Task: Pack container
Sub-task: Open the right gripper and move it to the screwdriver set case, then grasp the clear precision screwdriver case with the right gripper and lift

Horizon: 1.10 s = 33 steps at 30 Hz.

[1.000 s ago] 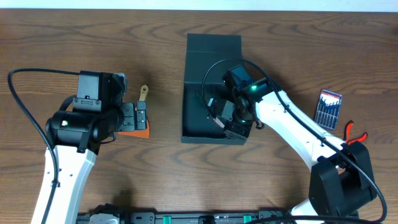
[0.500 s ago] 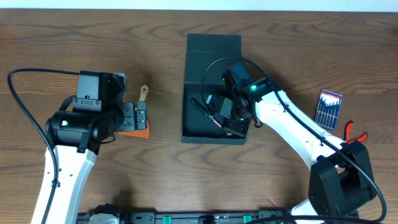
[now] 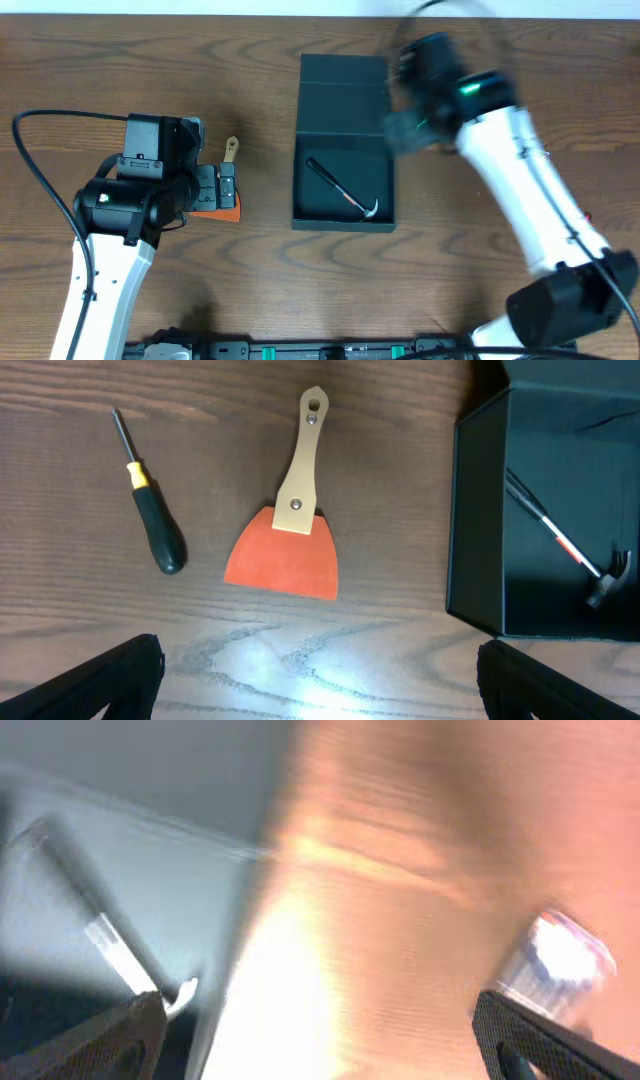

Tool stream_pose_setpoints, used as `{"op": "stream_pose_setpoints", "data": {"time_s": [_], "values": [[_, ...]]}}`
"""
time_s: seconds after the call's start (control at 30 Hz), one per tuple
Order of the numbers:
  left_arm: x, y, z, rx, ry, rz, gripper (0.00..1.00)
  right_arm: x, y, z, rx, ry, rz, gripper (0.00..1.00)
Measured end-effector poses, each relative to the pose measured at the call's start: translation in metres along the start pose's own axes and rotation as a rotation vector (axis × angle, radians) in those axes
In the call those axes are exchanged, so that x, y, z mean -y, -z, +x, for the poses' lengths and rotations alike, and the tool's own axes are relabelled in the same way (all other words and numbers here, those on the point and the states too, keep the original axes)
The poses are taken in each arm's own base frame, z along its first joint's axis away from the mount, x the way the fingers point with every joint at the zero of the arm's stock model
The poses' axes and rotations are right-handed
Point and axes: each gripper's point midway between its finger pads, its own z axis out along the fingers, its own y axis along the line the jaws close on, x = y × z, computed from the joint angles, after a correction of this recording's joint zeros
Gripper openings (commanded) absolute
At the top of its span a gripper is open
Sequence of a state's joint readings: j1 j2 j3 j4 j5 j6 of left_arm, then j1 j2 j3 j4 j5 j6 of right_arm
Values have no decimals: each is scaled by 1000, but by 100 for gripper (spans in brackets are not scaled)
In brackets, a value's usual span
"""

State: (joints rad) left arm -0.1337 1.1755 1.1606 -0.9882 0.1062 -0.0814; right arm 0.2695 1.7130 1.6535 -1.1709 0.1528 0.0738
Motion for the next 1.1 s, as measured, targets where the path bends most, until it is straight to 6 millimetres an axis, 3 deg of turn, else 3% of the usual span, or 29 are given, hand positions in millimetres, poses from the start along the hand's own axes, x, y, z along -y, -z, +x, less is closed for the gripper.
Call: {"op": "stream_pose_setpoints", "data": {"time_s": [0.07,0.17,0.5,0.6,0.73,0.93,1.1], "values": [[0,0,0,0,0,0,98,42,4,1,-11,-186,47,99],[0,0,0,0,0,0,99,90,3,13,-39,-374,98,99],[0,0,0,0,0,0,98,209,0,56,-64,-767,218,99],[0,0,0,0,0,0,99,231,-12,72,-109,-824,234,99],[0,0,0,0,0,0,99,245,-49,93,-226,-839,224,99],[0,0,0,1,0,0,98,239,-113,110,-378,-761,161,99],[0,0,-1,6,0,1,98,231,-140,113,-421,-693,123,99]]}}
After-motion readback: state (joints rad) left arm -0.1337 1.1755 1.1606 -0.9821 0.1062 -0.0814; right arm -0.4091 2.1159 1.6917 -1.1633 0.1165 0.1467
